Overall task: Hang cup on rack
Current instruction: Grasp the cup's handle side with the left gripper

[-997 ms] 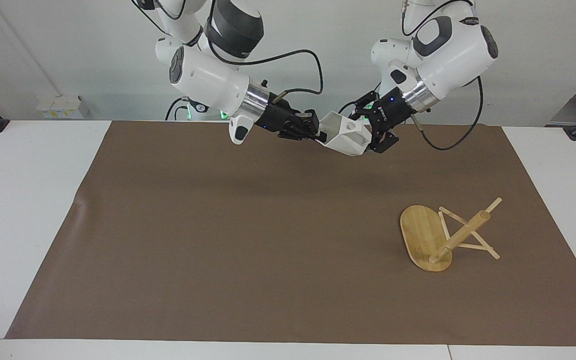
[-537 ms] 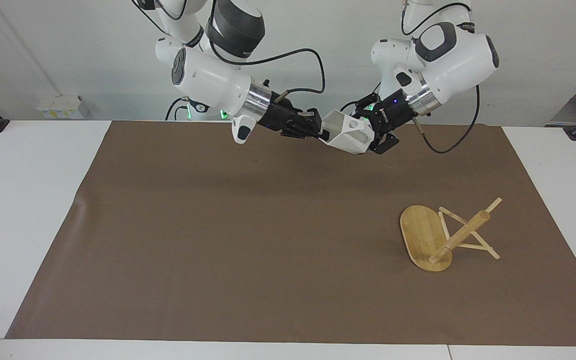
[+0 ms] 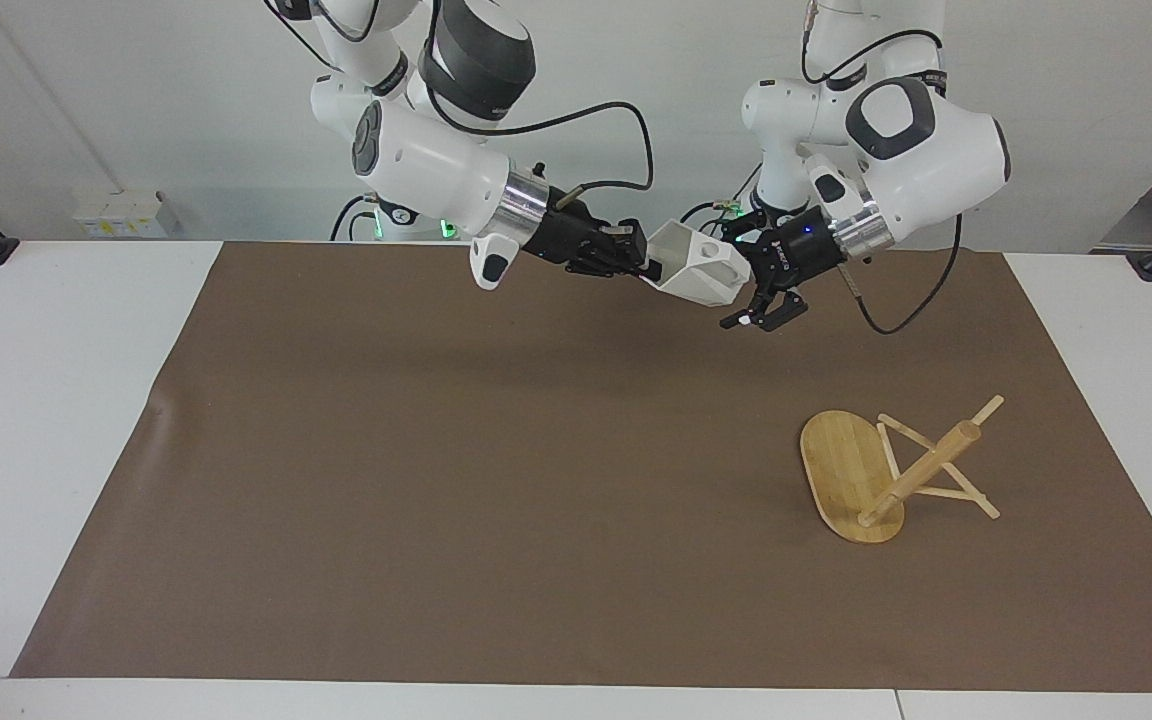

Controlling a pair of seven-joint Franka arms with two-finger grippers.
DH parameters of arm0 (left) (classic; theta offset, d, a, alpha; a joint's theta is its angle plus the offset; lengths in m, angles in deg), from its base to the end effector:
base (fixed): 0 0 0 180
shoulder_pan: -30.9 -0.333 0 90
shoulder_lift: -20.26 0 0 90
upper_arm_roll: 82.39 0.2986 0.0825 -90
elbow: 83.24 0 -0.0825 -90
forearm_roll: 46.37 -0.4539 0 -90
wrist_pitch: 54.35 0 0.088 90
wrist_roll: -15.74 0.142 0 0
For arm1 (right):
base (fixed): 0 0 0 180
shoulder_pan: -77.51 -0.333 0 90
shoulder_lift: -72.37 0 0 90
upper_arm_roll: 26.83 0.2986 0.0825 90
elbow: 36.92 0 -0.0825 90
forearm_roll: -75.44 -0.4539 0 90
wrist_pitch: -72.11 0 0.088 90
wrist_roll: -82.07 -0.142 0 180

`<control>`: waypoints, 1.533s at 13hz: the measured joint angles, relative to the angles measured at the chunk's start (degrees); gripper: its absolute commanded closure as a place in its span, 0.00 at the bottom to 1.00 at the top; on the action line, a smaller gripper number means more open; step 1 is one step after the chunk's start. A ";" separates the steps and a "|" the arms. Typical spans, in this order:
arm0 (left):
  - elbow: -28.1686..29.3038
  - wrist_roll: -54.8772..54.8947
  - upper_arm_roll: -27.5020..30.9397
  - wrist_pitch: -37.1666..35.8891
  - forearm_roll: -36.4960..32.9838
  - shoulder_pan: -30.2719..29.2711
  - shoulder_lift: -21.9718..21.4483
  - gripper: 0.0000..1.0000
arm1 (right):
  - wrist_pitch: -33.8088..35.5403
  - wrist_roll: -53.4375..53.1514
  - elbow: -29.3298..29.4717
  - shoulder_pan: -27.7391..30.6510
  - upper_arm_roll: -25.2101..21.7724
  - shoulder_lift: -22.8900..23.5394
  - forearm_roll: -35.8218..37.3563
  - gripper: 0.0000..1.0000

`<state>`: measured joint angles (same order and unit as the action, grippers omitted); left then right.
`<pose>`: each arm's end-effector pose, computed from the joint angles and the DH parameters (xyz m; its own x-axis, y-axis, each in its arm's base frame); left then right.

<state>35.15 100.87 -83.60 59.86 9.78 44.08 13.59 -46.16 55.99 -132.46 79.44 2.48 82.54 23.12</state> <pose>0.5704 -0.2267 0.4480 0.2422 -0.6071 0.7568 -0.9702 -0.1508 0.1894 0.6139 0.3707 0.5017 0.9258 -0.1779 -0.3335 -0.3745 -0.5510 -0.7457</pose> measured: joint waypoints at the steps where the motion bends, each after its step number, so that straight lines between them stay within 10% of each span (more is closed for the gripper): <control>1: 0.00 0.79 0.00 -0.09 0.77 -0.11 0.04 0.00 | 0.00 0.00 -0.05 0.00 0.00 0.00 0.00 1.00; 20: 0.14 3.46 0.00 -3.90 9.83 -1.78 -0.17 0.00 | 0.07 0.00 -0.01 0.09 0.11 -0.25 -0.13 1.00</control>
<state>35.29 104.34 -83.60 55.96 19.61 42.30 13.42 -46.09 55.99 -132.46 79.53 2.59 82.29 22.99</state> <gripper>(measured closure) 0.000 0.947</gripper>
